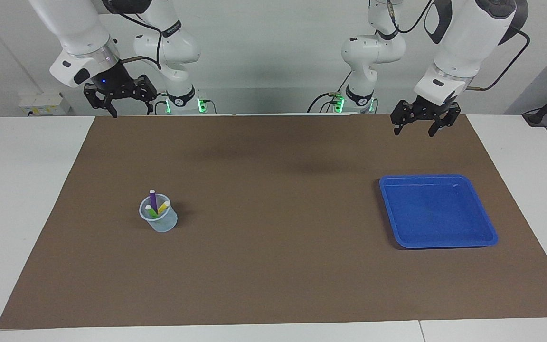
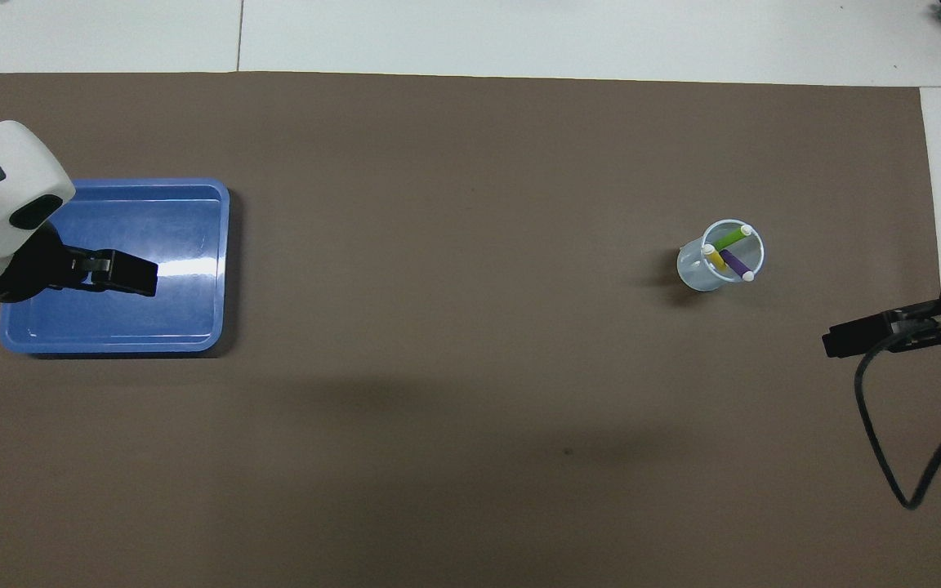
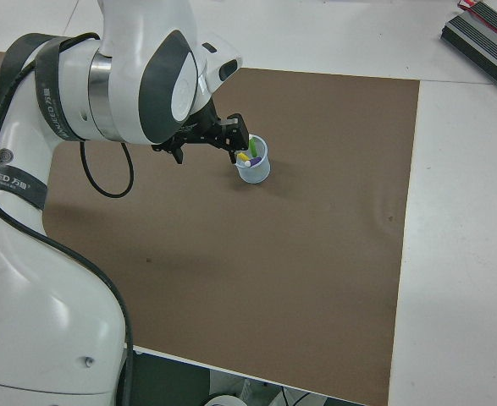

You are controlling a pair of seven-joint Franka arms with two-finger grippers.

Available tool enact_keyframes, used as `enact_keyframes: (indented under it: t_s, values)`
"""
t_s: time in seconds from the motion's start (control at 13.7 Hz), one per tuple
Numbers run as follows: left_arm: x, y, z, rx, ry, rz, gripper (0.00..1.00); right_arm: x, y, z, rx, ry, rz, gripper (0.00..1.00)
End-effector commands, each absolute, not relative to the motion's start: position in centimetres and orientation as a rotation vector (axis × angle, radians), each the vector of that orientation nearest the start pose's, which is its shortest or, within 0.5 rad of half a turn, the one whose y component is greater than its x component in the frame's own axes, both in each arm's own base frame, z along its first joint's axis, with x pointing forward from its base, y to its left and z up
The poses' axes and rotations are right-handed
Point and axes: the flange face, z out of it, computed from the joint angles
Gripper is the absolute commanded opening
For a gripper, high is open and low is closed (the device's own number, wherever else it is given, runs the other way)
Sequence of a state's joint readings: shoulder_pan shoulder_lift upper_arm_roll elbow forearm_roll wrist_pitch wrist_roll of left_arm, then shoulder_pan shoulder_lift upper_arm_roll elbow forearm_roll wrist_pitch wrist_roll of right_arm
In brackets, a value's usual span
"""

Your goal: Right arm passes pens to left for tray arrangement

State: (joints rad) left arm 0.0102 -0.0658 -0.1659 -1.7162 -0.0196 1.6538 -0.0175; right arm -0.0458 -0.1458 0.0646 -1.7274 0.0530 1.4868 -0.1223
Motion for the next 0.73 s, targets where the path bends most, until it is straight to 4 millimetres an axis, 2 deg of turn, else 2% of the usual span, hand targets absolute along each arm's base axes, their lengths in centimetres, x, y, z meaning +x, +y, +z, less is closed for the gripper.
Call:
enact_keyframes:
  t_s: [0.0, 0.66]
  values:
    - [52.91, -8.67, 60.7, -3.138, 0.224, -0.039, 1.0, 48.91, 1.48, 62.11, -3.107, -0.202, 0.159, 1.0]
    - [52.83, -8.9, 60.46, -3.136, 0.241, -0.029, 1.0, 48.94, 1.25, 62.12, -3.108, -0.193, 0.157, 1.0]
